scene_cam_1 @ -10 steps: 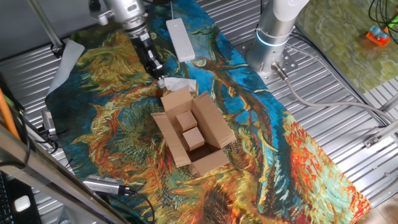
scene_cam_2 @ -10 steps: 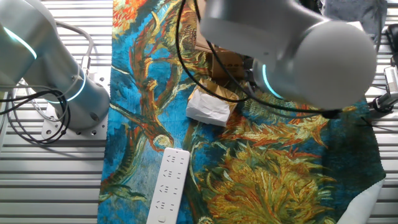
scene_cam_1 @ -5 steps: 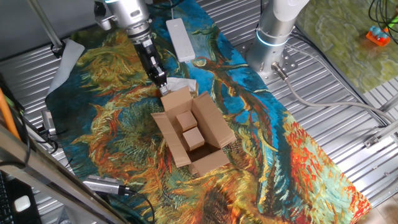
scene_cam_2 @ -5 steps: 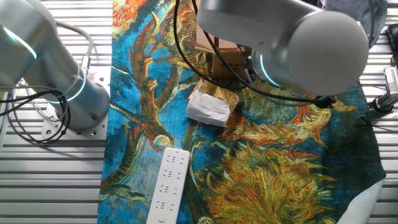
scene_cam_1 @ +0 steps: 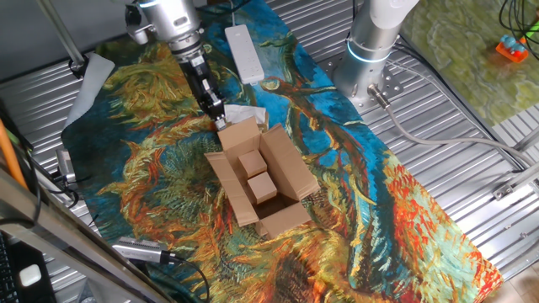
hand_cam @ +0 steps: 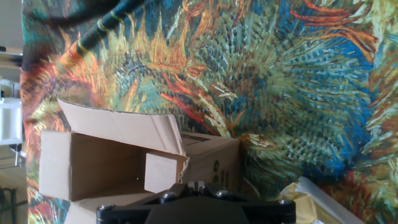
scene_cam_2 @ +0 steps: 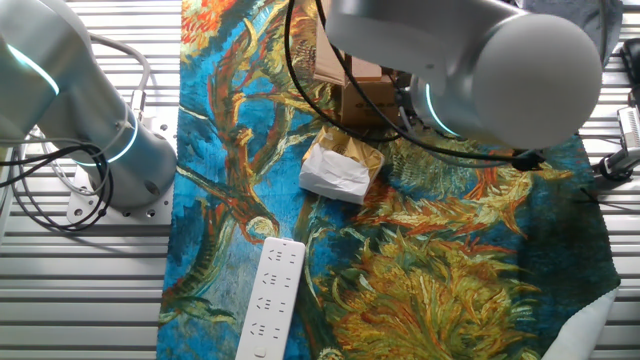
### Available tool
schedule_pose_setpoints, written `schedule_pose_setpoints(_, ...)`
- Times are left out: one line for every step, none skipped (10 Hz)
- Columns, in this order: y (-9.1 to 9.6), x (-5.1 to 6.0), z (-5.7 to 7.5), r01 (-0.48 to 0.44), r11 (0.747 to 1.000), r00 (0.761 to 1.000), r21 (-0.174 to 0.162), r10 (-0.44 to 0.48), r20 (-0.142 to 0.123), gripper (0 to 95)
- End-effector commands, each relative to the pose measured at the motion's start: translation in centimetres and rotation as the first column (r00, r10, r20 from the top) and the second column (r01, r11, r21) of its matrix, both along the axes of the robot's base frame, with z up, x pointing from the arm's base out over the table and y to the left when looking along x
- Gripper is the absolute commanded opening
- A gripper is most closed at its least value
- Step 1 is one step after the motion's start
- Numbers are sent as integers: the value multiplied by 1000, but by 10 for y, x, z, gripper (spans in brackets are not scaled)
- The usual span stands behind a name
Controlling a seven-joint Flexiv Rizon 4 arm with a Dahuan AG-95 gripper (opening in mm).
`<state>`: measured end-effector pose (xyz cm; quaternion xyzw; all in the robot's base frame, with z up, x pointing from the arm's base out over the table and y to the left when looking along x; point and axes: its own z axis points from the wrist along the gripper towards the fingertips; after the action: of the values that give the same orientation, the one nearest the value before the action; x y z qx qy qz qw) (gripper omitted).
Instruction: Cover the box
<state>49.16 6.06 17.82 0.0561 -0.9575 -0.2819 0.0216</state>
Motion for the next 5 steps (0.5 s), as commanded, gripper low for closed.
schedule_pose_setpoints(0, 0, 0, -19, 1000, 1000, 1, 19, -3, 0)
schedule_pose_setpoints(0, 0, 0, -31, 1000, 1000, -2, 31, -6, 0)
schedule_pose_setpoints(0, 0, 0, -48, 999, 999, -7, 48, -21, 0)
schedule_pose_setpoints(0, 0, 0, -72, 997, 997, -13, 72, -36, 0)
schedule_pose_setpoints(0, 0, 0, -88, 996, 995, -19, 87, -41, 0)
